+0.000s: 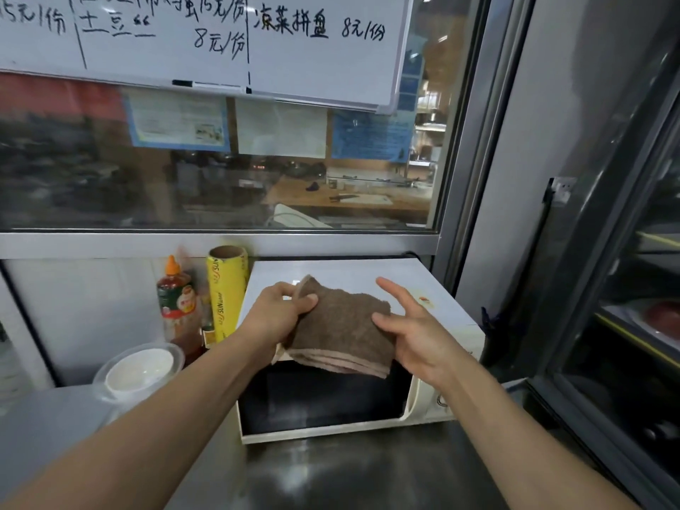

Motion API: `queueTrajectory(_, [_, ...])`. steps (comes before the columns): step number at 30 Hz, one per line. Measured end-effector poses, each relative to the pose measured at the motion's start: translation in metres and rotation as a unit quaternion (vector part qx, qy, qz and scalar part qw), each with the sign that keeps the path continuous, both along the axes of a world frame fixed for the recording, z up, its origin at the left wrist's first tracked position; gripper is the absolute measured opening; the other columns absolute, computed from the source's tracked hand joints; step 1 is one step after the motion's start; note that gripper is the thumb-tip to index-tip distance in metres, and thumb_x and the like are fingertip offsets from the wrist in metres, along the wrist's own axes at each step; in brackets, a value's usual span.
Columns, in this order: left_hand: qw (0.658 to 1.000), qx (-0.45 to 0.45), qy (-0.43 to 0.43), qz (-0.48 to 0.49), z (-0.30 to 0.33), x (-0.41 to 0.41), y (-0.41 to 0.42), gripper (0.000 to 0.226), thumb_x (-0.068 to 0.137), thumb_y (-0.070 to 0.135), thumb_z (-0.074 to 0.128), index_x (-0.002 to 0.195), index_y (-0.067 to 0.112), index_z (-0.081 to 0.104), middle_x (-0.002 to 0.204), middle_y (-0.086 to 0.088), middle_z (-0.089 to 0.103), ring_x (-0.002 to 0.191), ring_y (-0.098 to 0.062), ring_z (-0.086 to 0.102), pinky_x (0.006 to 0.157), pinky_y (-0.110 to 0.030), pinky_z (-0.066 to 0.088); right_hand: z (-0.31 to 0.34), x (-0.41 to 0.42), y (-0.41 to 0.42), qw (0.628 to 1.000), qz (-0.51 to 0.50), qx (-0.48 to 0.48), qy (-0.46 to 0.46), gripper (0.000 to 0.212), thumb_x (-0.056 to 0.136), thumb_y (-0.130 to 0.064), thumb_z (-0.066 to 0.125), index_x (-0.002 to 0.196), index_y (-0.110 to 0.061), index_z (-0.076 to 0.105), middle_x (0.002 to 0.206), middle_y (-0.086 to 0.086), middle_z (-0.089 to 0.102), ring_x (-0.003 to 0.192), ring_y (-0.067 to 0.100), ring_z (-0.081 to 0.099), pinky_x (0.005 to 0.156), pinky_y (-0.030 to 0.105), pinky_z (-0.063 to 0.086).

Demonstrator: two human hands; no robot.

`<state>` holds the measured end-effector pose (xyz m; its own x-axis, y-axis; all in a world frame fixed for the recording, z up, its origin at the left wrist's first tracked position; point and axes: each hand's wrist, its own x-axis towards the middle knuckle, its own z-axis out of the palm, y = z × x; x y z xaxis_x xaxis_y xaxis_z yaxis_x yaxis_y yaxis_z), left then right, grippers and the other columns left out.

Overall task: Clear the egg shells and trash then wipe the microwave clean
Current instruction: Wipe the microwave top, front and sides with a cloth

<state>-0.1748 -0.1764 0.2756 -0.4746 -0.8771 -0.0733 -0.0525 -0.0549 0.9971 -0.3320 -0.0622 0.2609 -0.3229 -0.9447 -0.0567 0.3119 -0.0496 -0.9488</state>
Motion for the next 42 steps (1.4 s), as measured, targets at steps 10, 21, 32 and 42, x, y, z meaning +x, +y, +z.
queueTrajectory(10, [0.924, -0.282, -0.199, -0.162, -0.013, -0.009, 0.01, 0.026, 0.071, 0.007, 0.076, 0.092, 0.02, 0.07, 0.092, -0.001, 0.068, 0.087, -0.019, 0.062, 0.075, -0.028, 0.052, 0.001, -0.005, 0.044, 0.86, -0.096, 0.095, 0.491, 0.013, 0.077, -0.023, 0.075, 0.085, -0.02, 0.065, 0.095, -0.003, 0.056, 0.089, 0.009, 0.055, 0.078, 0.021, 0.046])
queueTrajectory(21, [0.924, -0.164, -0.13, -0.319, -0.024, -0.088, 0.056, 0.016, 0.086, 0.017, 0.065, 0.078, 0.009, 0.054, 0.06, -0.002, 0.065, 0.06, -0.019, 0.064, 0.051, -0.015, 0.045, -0.018, -0.075, 0.072, 0.888, -0.361, 0.095, 0.27, 0.022, 0.087, -0.017, 0.064, 0.105, -0.017, 0.051, 0.096, -0.001, 0.061, 0.082, 0.008, 0.06, 0.064, 0.021, 0.048])
queueTrajectory(32, [0.901, -0.23, -0.256, -0.264, -0.04, -0.191, 0.051, 0.036, 0.085, 0.022, 0.063, 0.12, 0.018, 0.055, 0.101, -0.004, 0.07, 0.092, -0.016, 0.063, 0.075, -0.023, 0.046, -0.011, -0.213, -0.004, 0.862, -0.227, 0.146, 0.428, 0.024, 0.089, -0.011, 0.06, 0.111, -0.016, 0.067, 0.105, 0.001, 0.064, 0.102, 0.017, 0.058, 0.084, 0.024, 0.041])
queueTrajectory(42, [0.864, -0.353, -0.326, -0.152, -0.055, -0.203, -0.008, 0.04, 0.085, 0.029, 0.063, 0.123, 0.023, 0.053, 0.127, 0.006, 0.057, 0.114, -0.015, 0.053, 0.089, -0.026, 0.044, -0.031, -0.203, -0.004, 0.713, -0.248, 0.142, 0.64, 0.041, 0.093, -0.026, 0.053, 0.133, -0.017, 0.047, 0.132, 0.004, 0.037, 0.124, 0.021, 0.04, 0.104, 0.034, 0.038])
